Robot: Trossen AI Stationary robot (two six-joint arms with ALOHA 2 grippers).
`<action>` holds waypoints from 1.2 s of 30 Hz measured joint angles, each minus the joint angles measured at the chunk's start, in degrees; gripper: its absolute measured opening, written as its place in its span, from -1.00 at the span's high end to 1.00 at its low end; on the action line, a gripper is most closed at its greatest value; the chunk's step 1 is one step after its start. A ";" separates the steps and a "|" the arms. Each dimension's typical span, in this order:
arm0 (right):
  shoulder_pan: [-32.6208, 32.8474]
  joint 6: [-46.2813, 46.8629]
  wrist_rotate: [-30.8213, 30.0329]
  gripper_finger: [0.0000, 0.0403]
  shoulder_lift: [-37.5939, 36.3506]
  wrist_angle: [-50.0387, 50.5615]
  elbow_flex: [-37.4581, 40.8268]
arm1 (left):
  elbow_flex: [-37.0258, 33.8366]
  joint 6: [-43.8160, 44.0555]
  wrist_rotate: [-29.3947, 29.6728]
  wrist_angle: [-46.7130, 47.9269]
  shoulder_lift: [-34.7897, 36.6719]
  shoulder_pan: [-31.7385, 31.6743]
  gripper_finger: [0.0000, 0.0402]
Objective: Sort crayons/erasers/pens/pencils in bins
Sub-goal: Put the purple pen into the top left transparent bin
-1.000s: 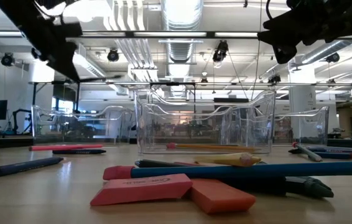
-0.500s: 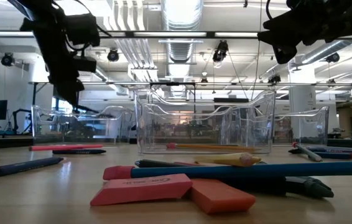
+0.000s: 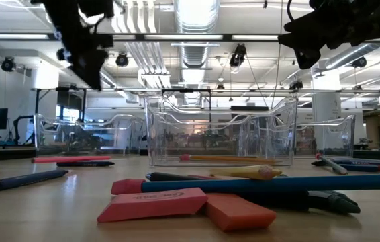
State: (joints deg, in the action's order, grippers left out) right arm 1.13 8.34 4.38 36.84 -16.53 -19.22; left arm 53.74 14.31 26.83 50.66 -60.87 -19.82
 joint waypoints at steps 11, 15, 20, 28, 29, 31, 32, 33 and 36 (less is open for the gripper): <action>0.00 -0.39 0.00 0.32 0.01 -0.02 0.00 | -0.44 9.31 2.64 -11.92 -0.63 23.50 0.31; 0.00 -0.47 0.00 0.32 0.02 0.07 0.00 | -2.05 8.91 7.69 -22.81 -2.51 29.74 0.31; 0.00 -0.79 -0.05 0.32 0.00 -0.17 0.01 | -7.65 -2.66 10.37 -46.59 -5.46 33.02 0.31; -0.02 -0.53 -8.98 0.32 -0.17 0.60 -0.11 | -16.73 -12.29 1.48 -75.07 -6.59 30.76 0.31; -0.02 -0.07 -9.02 0.32 -0.37 1.56 -0.24 | -17.82 -12.85 0.55 -77.66 -6.49 30.48 0.31; -0.01 1.70 -9.56 0.32 -0.77 7.15 -1.87 | -19.51 -13.53 -0.30 -81.90 -6.39 30.30 0.31; 0.00 2.95 -10.46 0.32 -0.78 11.10 -3.23 | -20.41 -13.68 -0.55 -83.69 -6.24 30.30 0.31; 0.00 4.26 -11.90 0.32 -0.70 15.58 -4.87 | -21.20 -13.79 -0.59 -85.29 -6.13 30.30 0.31; 0.00 7.10 -16.83 0.32 -0.11 29.20 -10.14 | -22.48 -15.73 -0.66 -88.37 -6.02 30.30 0.31</action>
State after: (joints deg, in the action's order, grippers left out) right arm 1.13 15.44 -12.44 36.73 12.66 -29.36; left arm 31.27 -1.42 26.17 -37.71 -66.89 10.48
